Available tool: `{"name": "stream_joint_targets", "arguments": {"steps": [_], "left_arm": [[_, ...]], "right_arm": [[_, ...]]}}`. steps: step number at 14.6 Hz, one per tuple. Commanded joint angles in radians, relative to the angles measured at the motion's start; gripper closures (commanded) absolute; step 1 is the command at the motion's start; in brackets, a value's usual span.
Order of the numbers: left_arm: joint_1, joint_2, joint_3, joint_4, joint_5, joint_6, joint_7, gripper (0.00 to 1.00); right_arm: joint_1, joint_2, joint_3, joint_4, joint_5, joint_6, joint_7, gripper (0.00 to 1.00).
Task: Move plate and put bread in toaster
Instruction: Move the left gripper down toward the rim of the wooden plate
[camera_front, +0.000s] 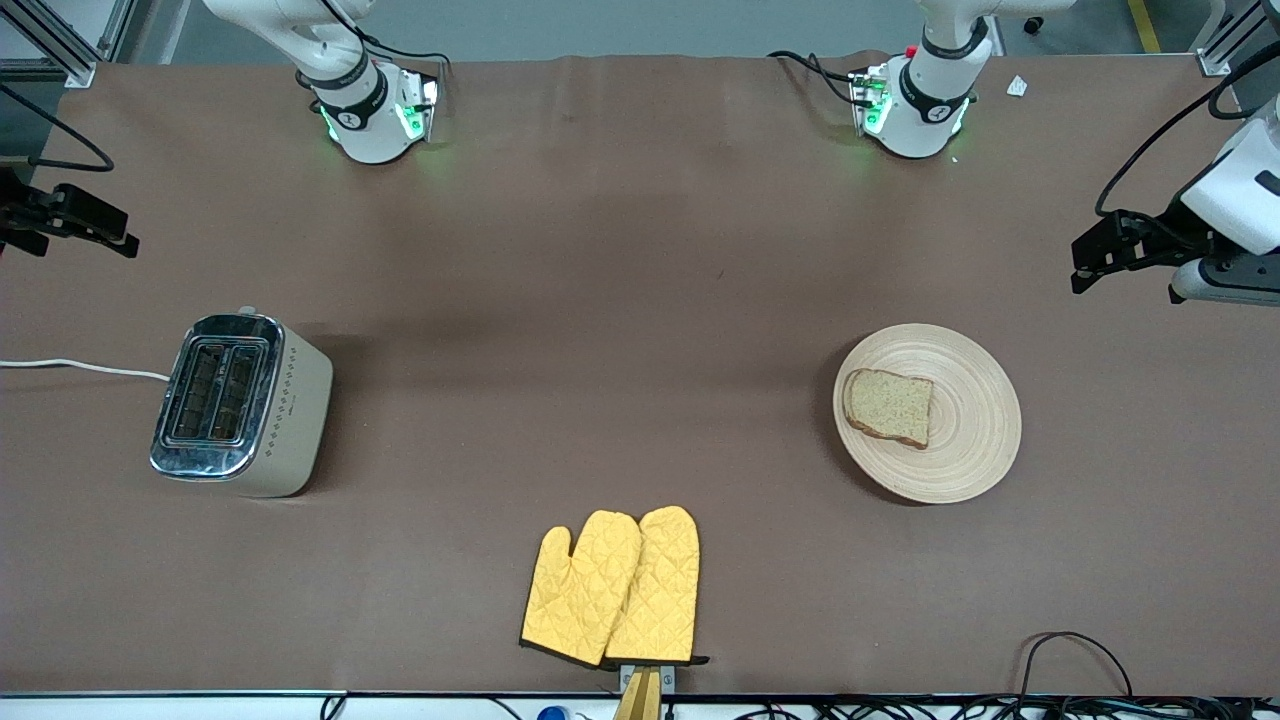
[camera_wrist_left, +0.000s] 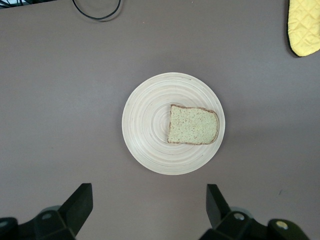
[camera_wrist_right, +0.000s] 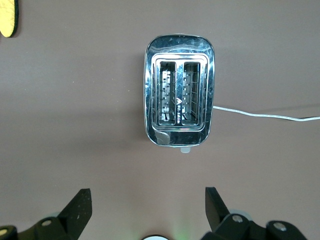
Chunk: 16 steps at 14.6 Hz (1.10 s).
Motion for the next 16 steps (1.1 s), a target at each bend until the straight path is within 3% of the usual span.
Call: {"name": "stream_joint_targets", "arguments": {"steps": [1,9,11,12,16], "left_arm": [[-0.006,0.009,0.000,0.026,0.003,-0.020,-0.012,0.00],[0.035,0.075,0.003,0.013,-0.013,-0.049,0.056,0.00],[0.119,0.125,0.004,0.013,-0.125,-0.049,0.089,0.00],[0.196,0.171,0.003,0.013,-0.206,-0.049,0.124,0.00],[0.327,0.377,0.003,0.021,-0.387,-0.034,0.279,0.00]], "right_arm": [[-0.003,-0.011,0.001,-0.010,0.003,-0.006,0.016,0.00],[0.014,-0.011,0.003,-0.008,0.004,-0.011,0.018,0.00],[0.018,-0.012,0.003,-0.011,0.004,-0.014,0.018,0.00],[0.020,-0.012,0.001,-0.011,0.004,-0.013,0.018,0.00],[0.018,-0.012,0.001,-0.011,0.004,-0.013,0.016,0.00]]}}
